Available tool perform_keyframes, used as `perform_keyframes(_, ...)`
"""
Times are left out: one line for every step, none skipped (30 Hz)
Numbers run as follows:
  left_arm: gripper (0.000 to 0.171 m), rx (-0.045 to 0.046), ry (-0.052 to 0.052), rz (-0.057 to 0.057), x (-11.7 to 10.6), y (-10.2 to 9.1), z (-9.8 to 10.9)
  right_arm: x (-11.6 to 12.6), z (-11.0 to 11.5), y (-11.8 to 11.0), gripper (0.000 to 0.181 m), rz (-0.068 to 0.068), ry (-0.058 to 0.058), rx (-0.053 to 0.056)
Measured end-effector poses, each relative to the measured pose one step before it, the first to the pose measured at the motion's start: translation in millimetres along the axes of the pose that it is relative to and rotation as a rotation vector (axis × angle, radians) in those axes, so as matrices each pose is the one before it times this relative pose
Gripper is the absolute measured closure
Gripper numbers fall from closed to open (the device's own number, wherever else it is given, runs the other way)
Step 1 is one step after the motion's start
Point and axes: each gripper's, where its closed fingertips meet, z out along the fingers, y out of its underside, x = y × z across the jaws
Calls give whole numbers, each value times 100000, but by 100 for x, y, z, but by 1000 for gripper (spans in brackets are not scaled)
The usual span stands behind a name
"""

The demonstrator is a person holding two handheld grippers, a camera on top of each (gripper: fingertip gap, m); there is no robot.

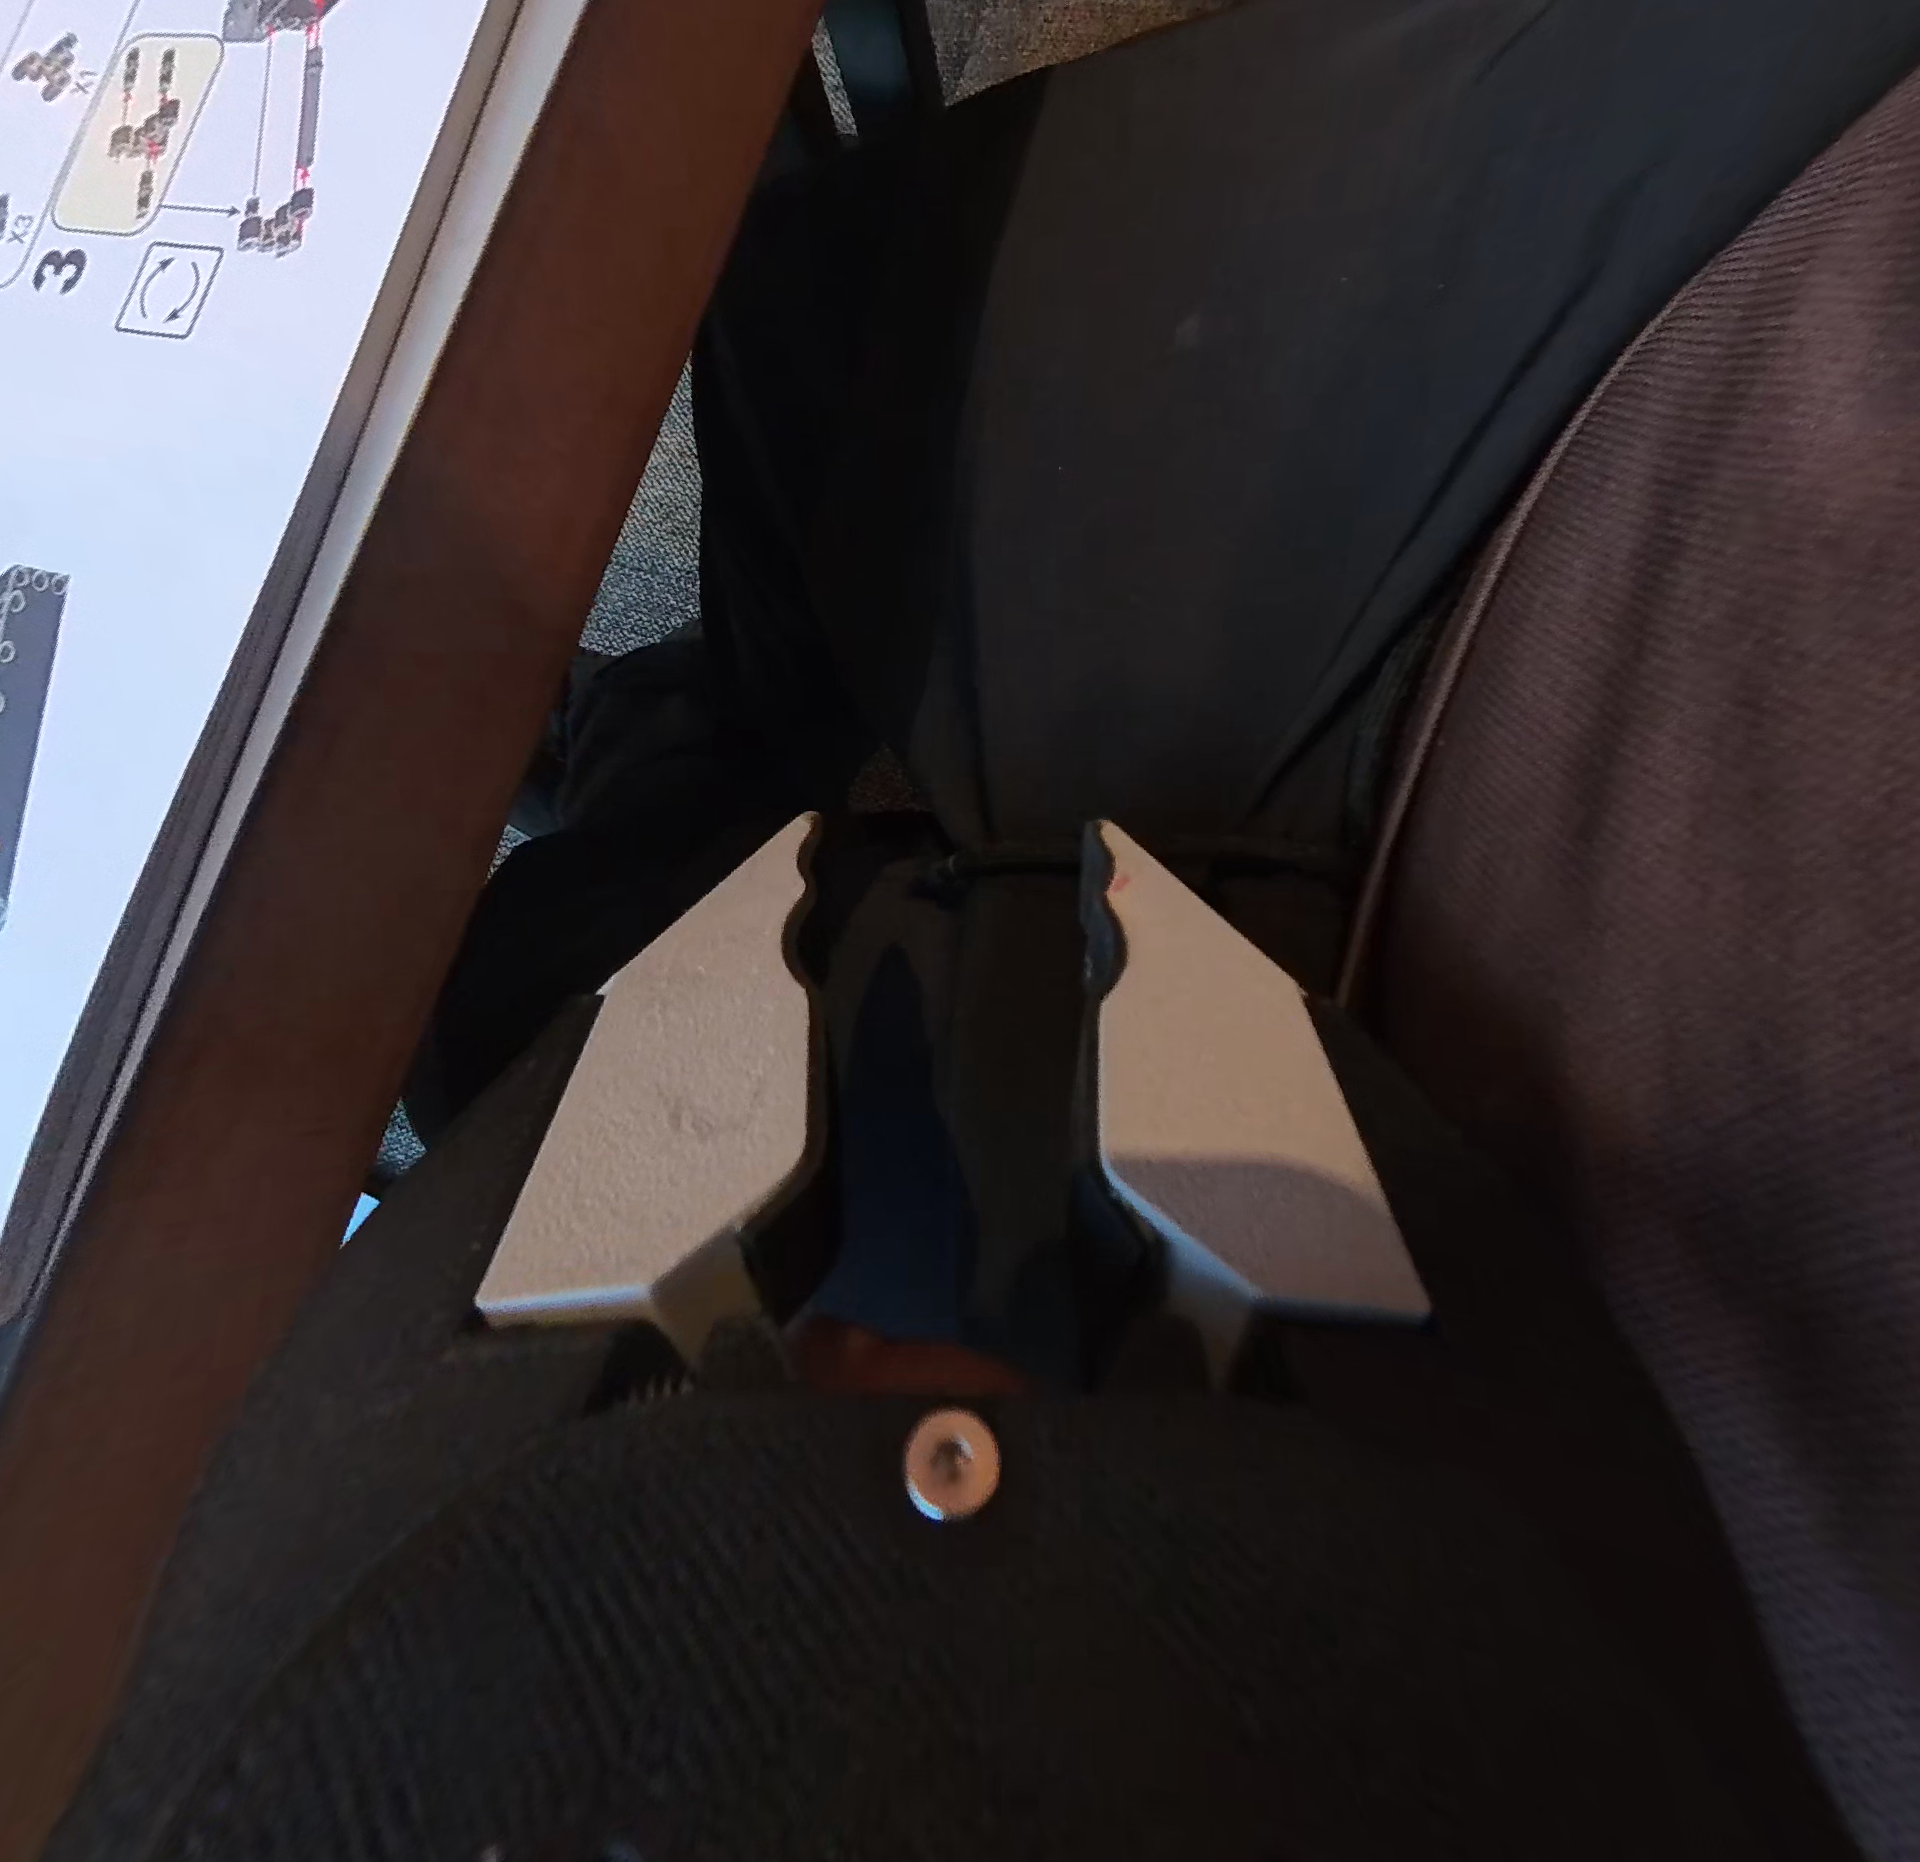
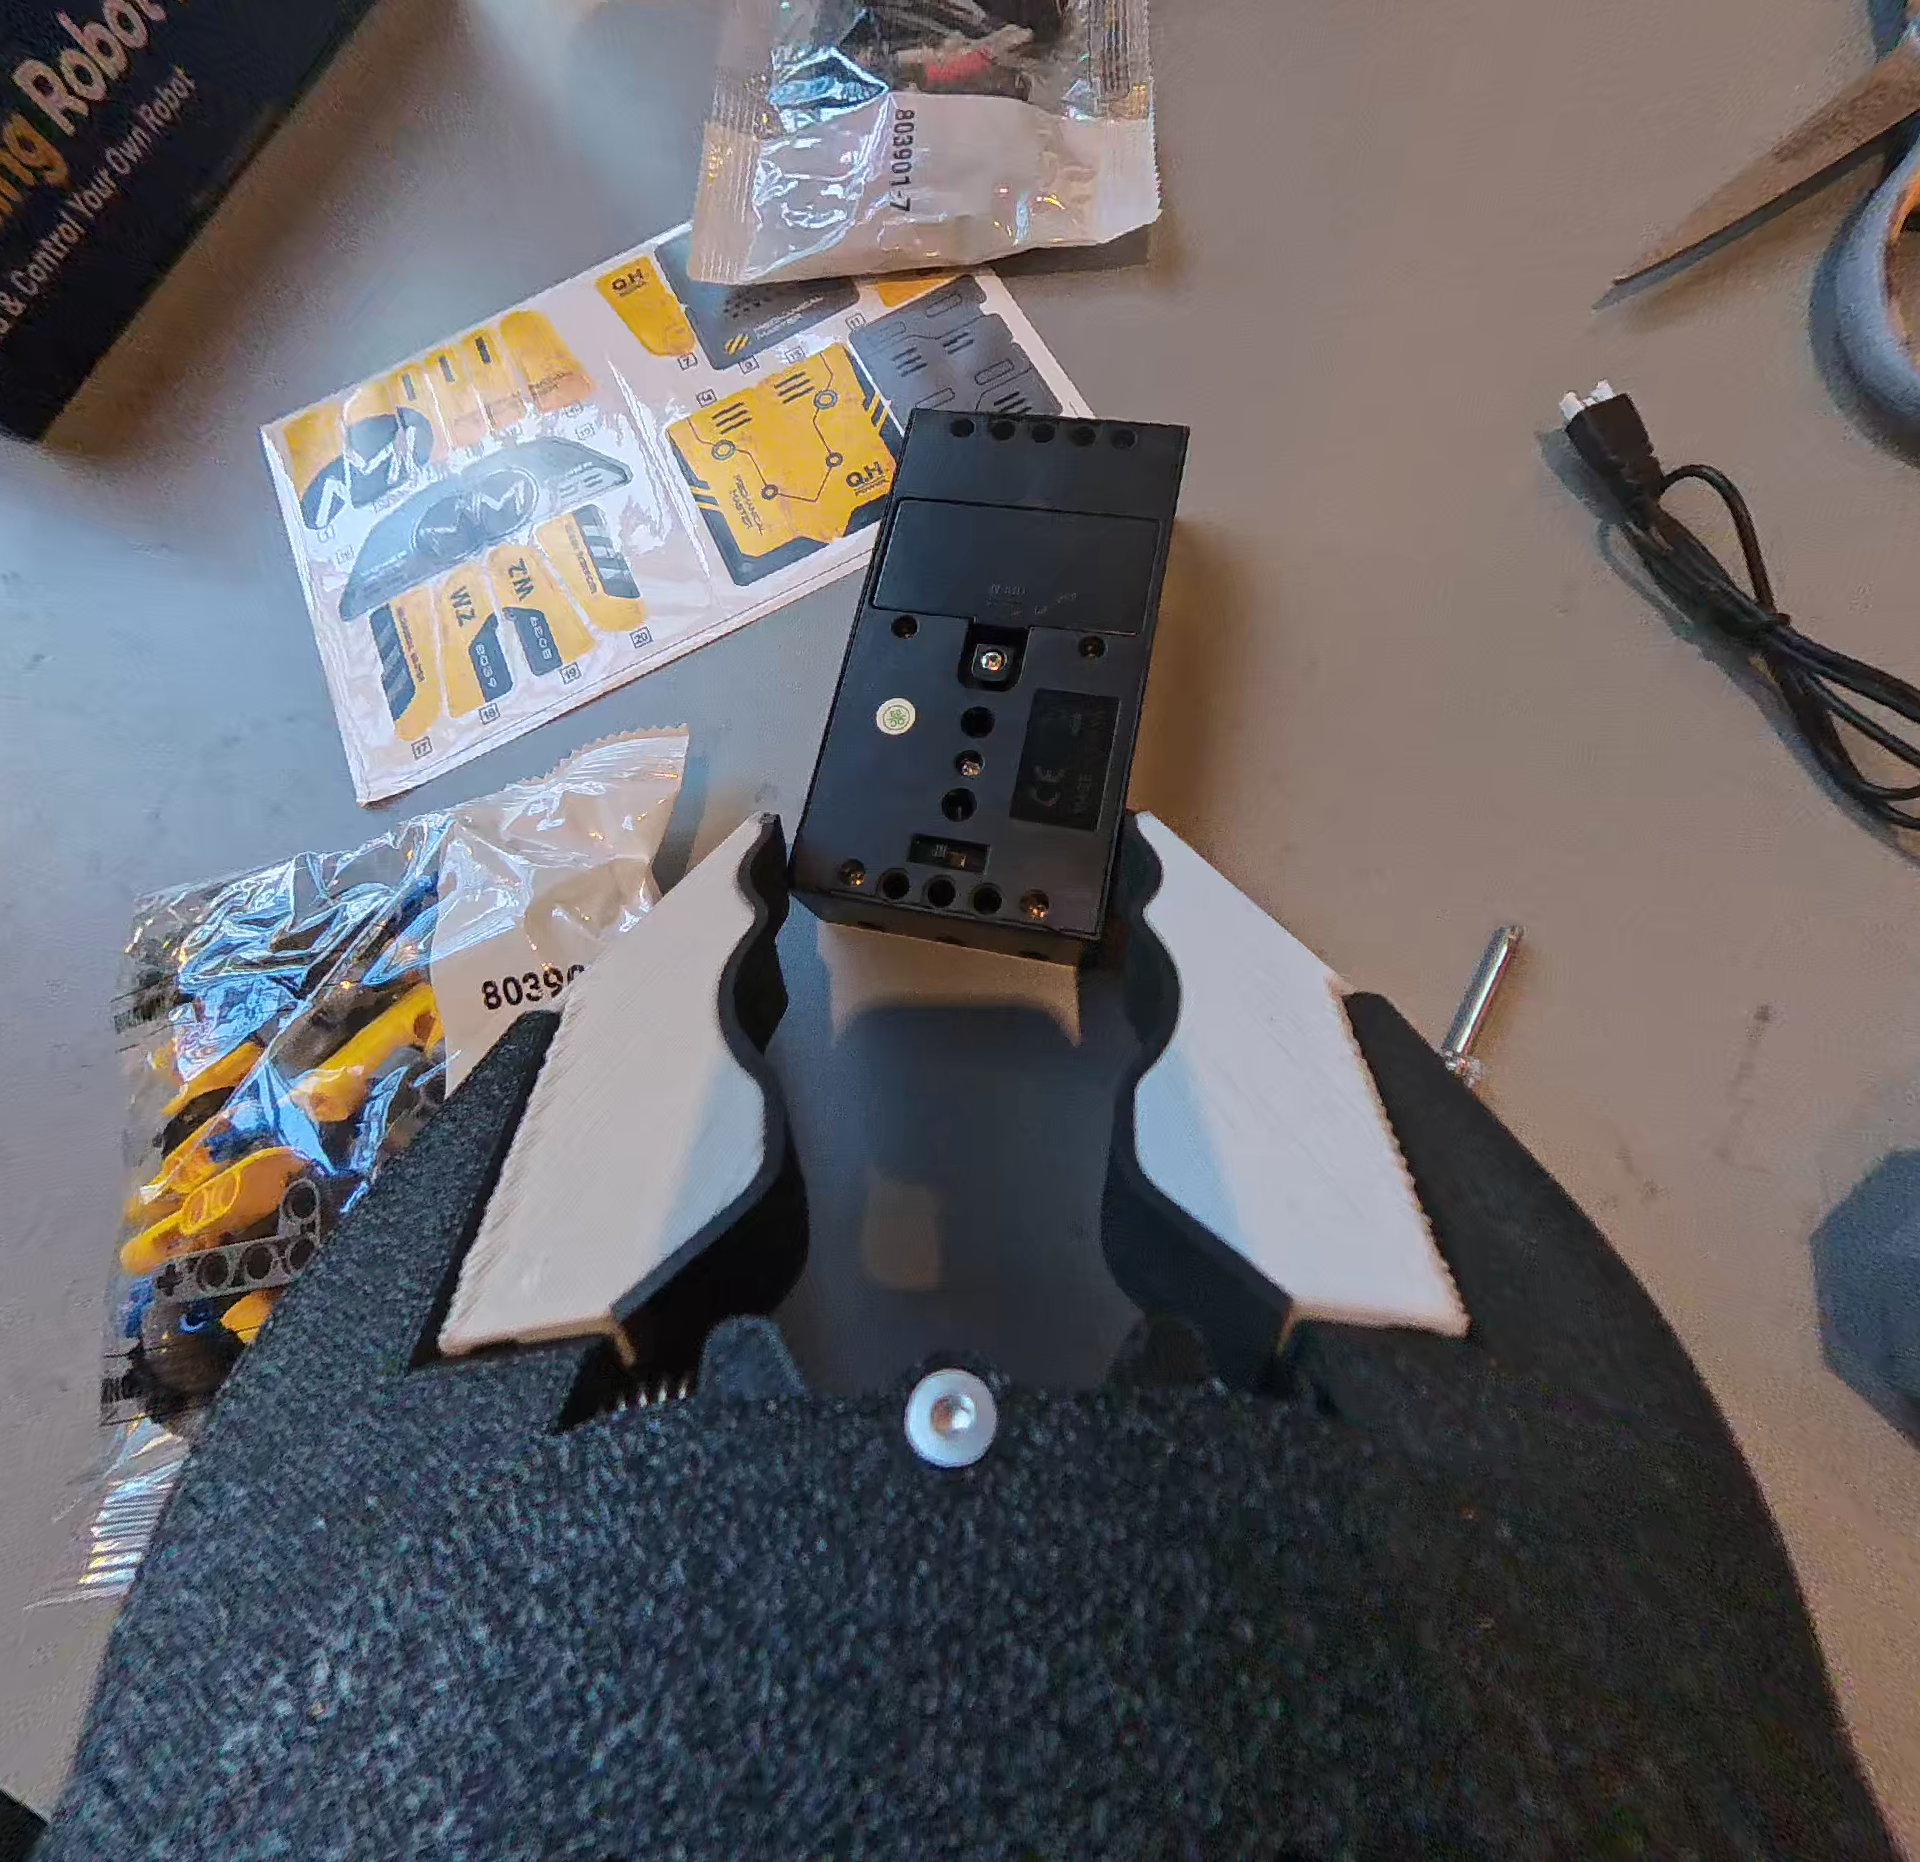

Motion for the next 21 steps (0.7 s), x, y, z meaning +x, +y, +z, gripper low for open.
perform_keyframes(126, -35, 55, -20, 12, -6, 6, 13, 7, 0, 118, 9, -12, 59)
perform_keyframes(126, -65, 147, -81, 17, 4, 15, 13, -4, 0, 118, 148, -175, 97)
perform_keyframes(126, -52, 84, 9, 18, -8, 21, 43, -9, -4, 118, 178, -83, 168)
perform_keyframes(126, -37, 11, 142, 13, -9, 19, 80, -7, -11, 118, 165, 231, 244)
perform_keyframes(126, -115, 0, 145, 14, 15, 28, 75, -4, -11, 118, 129, 280, 243)
perform_keyframes(126, -236, 9, 122, 27, 33, 29, 42, -13, 0, 118, 87, -23, 200)
perform_keyframes(125, -274, -61, 162, 17, 54, 12, 19, 1, 2, 118, 141, -186, 169)
perform_keyframes(126, -133, -129, 189, 14, 16, -4, 17, 0, -6, 118, 192, -184, 105)
perform_keyframes(126, -14, -88, 173, 14, 14, -21, 5, -1, 3, 118, 193, -175, 39)
perform_keyframes(126, 63, -49, 143, 26, -15, -28, 10, 5, 10, 118, 178, -157, 40)
perform_keyframes(126, 108, -45, 145, 18, -16, -27, 3, -2, 1, 118, 125, -161, 83)
perform_keyframes(126, 69, -58, 186, 12, -21, -8, 1, 5, -5, 118, 21, -127, 125)
perform_keyframes(126, 48, -12, 194, 13, -23, -3, -1, -11, 1, 118, -126, -29, 129)
perform_keyframes(126, 27, 62, 220, 26, -25, 12, 0, -1, -3, 118, -143, 48, 85)
perform_keyframes(126, 44, 117, 251, 56, -43, 20, 5, 0, -2, 118, -71, 62, 50)
perform_keyframes(126, 34, 152, 321, 66, -41, 30, 4, 1, -4, 118, -49, 60, 62)
perform_keyframes(126, 16, 146, 365, 91, -49, 30, -2, -2, -1, 118, -59, 73, 72)
perform_keyframes(126, 239, 103, 305, 89, -94, 17, 7, -1, 0, 119, -78, 70, 35)
perform_keyframes(126, 560, 86, 12, 89, -135, 27, 8, 1, -2, 119, -40, 37, 16)
perform_keyframes(126, 494, 418, -354, 129, -149, 38, 6, 2, -5, 119, 8, 45, 34)
perform_keyframes(125, 471, 630, -623, 171, -209, 40, 13, 3, -5, 119, -16, 83, 37)
